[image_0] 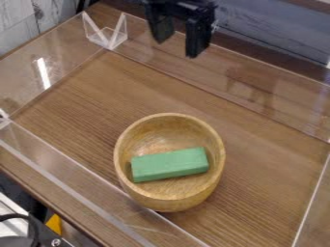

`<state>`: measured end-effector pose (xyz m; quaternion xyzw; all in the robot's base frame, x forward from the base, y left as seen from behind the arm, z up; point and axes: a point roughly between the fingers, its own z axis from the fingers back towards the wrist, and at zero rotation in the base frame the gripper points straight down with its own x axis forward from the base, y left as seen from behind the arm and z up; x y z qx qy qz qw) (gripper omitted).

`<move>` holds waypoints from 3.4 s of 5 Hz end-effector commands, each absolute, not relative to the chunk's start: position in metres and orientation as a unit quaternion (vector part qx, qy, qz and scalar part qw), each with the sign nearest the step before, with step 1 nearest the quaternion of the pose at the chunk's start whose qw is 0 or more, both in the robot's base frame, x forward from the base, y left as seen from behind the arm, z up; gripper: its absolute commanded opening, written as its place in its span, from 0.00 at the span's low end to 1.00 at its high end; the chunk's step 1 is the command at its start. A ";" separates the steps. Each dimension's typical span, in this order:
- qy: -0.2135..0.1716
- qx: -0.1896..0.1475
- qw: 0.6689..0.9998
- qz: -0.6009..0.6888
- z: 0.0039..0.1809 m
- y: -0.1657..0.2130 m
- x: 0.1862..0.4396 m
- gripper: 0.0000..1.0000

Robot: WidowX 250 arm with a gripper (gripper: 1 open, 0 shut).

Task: Remove the green block from inside the brown bowl and put it on the table

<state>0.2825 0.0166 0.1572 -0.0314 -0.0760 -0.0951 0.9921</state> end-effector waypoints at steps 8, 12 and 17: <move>-0.016 -0.007 0.931 -0.366 0.083 -0.056 0.205 1.00; -0.011 -0.003 0.912 -0.411 0.055 -0.020 0.207 1.00; -0.005 -0.011 0.938 -0.345 0.055 -0.018 0.216 1.00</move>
